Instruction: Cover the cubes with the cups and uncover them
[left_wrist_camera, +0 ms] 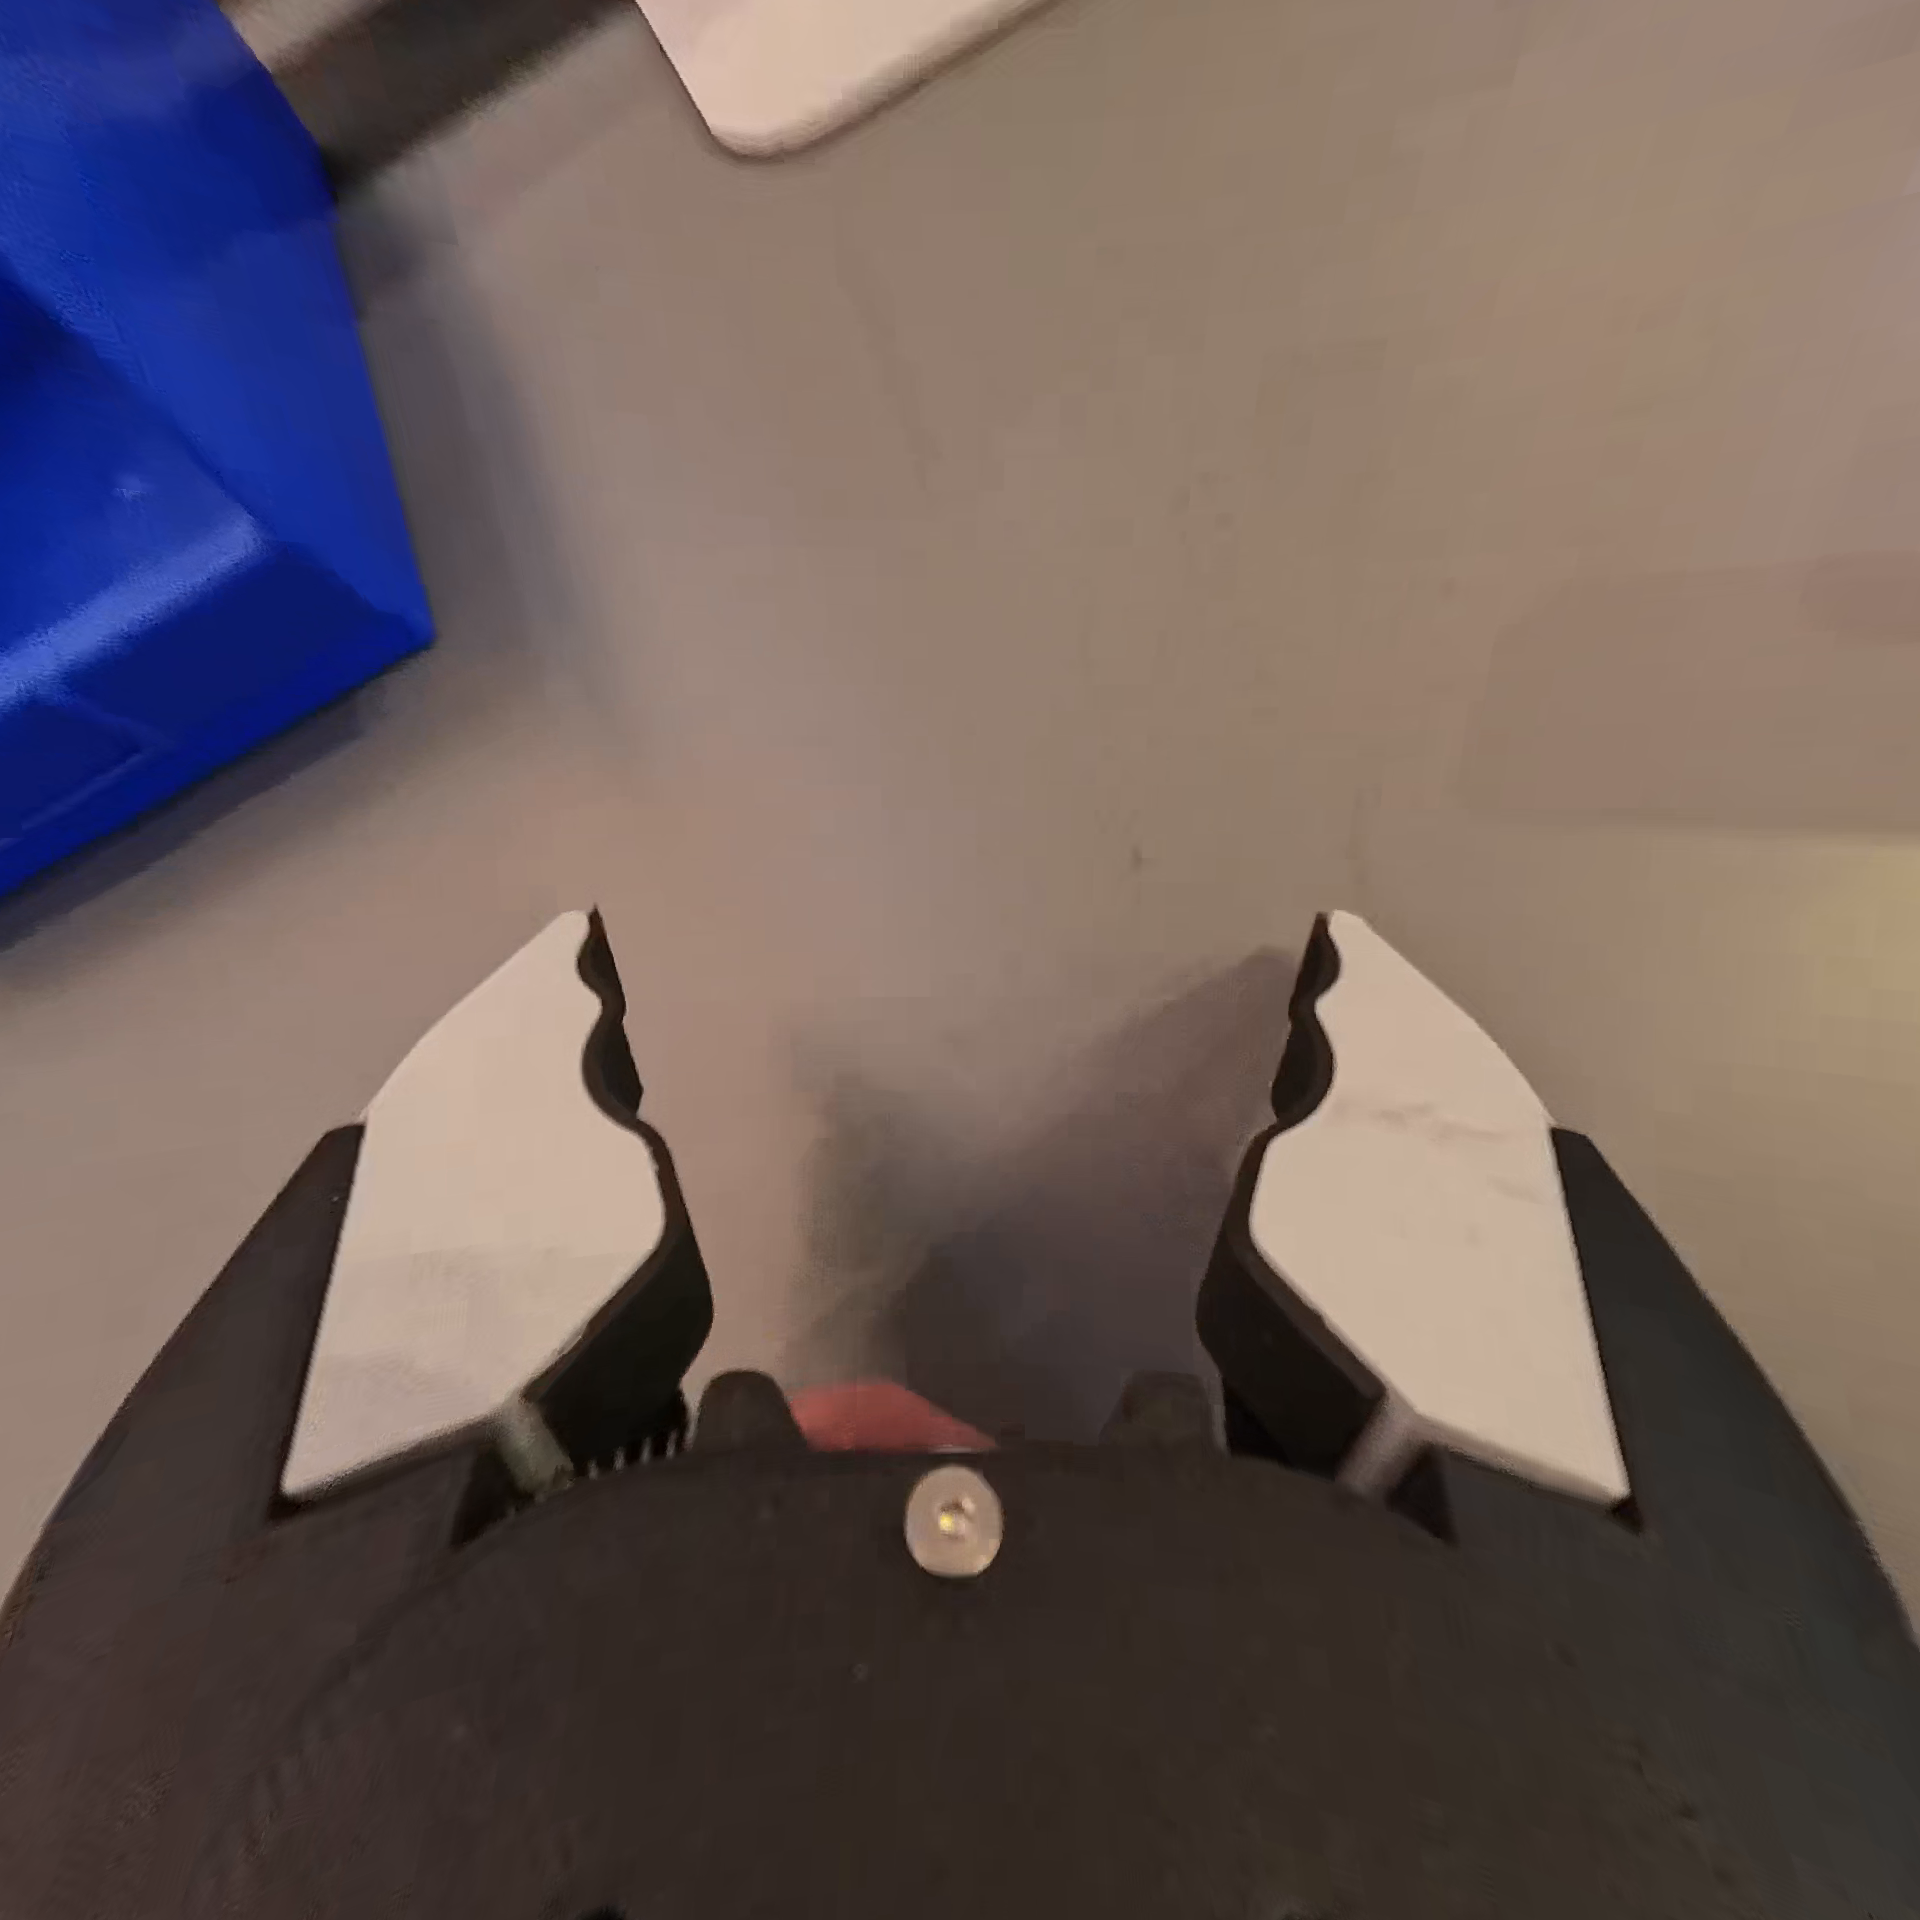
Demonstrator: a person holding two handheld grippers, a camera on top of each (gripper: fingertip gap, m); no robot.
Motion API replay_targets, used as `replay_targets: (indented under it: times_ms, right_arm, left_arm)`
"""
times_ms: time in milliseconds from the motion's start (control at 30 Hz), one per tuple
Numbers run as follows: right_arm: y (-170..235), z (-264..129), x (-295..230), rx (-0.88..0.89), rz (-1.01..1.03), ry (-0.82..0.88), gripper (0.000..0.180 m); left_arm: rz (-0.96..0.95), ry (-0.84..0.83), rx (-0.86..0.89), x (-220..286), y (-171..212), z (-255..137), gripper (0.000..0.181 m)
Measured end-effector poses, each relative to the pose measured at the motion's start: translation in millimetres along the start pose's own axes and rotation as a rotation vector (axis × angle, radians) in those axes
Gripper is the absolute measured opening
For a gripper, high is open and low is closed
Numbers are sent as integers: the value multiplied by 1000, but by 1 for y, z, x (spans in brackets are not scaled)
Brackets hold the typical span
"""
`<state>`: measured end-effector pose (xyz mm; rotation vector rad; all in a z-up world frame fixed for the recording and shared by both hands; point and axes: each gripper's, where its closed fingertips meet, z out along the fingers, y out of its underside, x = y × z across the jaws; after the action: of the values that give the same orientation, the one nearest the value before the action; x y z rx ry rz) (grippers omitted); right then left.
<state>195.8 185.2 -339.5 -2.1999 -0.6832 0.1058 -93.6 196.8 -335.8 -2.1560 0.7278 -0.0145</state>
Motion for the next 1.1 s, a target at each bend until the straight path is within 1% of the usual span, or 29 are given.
replay_targets:
  times_ms: [67,100,133,200,233,300,400,467,500,600,667,767,833,933,1000,1100]
  right_arm:
    - [0,0,2,-3,8,4,83]
    - [0,0,4,3,8,22,84]
    - [-1,-1,5,12,5,33,81]
    - [-1,0,3,9,-4,24,81]
    - [-1,0,4,11,-2,27,81]
    - [-6,-3,9,47,-4,49,82]
    - [-13,-13,30,115,25,116,85]
    - [-19,-25,55,188,70,185,84]
    - [-20,-32,69,220,102,216,84]
    - [-15,-58,120,322,220,324,85]
    - [-9,-75,154,394,307,372,86]
    - [-3,-104,200,529,383,462,79]
    - [5,-113,228,556,409,508,82]
    - [17,-116,260,560,449,533,83]
    - [26,-112,276,541,464,548,81]
    - [37,-101,291,501,492,543,82]
  left_arm:
    - [-19,37,-50,3,7,3,120]
    - [-37,55,-63,3,8,4,115]
    - [-55,89,-77,5,10,5,110]
    - [-89,192,-99,13,14,5,101]
    - [-115,197,-114,12,15,6,105]
    - [-130,208,-122,11,16,7,106]
    - [-90,147,-89,6,12,6,109]
    - [-51,62,-48,-5,6,5,117]
    - [-49,48,-36,-7,4,5,121]
    - [-107,20,14,-22,-3,5,129]
    - [-162,1,58,-39,-8,4,132]
    - [-256,-58,129,-77,-14,0,139]
    - [-330,-94,197,-108,-18,-7,141]
    - [-439,-168,271,-160,-15,-16,142]
    - [-501,-202,297,-188,-6,-17,142]
    - [-527,-273,301,-220,10,-15,140]
